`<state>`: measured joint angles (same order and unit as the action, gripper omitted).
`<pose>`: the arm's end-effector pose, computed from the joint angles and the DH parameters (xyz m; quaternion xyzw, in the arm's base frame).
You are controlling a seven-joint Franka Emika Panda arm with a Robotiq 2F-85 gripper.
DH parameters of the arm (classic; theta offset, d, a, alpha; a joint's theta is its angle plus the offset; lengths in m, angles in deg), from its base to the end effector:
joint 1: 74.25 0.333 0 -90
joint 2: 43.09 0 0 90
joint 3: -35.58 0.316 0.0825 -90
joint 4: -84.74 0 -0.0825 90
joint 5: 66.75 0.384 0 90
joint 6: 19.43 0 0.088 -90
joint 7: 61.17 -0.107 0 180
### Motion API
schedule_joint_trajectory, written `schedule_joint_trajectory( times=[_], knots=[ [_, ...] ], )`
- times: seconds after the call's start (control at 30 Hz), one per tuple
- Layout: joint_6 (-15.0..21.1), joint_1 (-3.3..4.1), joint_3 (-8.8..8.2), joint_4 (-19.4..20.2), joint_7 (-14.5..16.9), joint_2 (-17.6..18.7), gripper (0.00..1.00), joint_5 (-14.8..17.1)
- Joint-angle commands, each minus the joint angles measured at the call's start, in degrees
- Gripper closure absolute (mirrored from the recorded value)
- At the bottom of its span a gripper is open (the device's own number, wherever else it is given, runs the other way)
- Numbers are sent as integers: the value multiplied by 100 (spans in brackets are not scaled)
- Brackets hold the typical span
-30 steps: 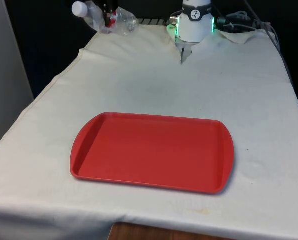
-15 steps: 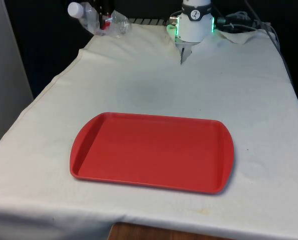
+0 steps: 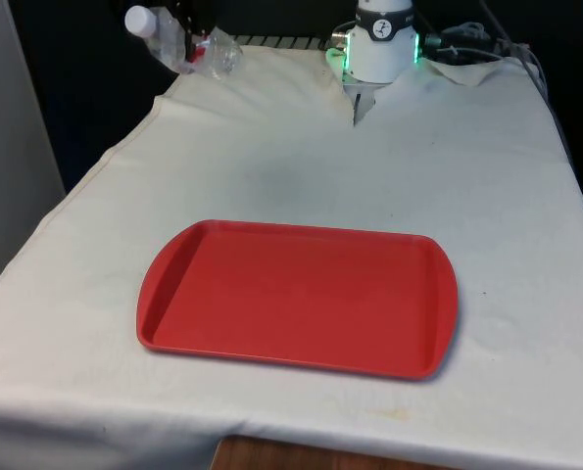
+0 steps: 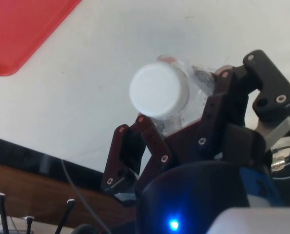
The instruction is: Place the bottle upright on the tray.
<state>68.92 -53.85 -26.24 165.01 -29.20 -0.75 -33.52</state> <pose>0.6171 -0.2539 0.4092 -0.9900 0.0824 0.1079 0.0378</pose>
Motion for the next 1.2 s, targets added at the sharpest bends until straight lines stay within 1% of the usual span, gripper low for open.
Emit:
schedule_joint_trajectory(
  times=[0.0,0.2,0.23,0.27,0.53,0.57,0.6,0.83,0.87,0.9,1.03,1.13,1.17],
  knots=[
    [149,74,-34,40,23,-6,68,-46],
    [332,86,23,34,23,-11,68,-212],
    [218,17,69,-17,6,0,68,-189],
    [361,86,29,29,23,-11,68,-235],
    [573,97,103,6,17,-11,68,-441],
    [458,29,149,-46,6,0,68,-424],
    [602,97,109,6,17,-11,68,-458],
    [785,109,172,-11,6,-17,68,-630],
    [653,40,218,-63,6,0,68,-596],
    [808,115,178,-17,6,-11,68,-647],
    [940,138,206,-6,11,-23,68,-699],
    [1014,155,235,-6,17,-40,68,-670],
    [871,86,264,-69,6,0,68,-676]
  ],
)
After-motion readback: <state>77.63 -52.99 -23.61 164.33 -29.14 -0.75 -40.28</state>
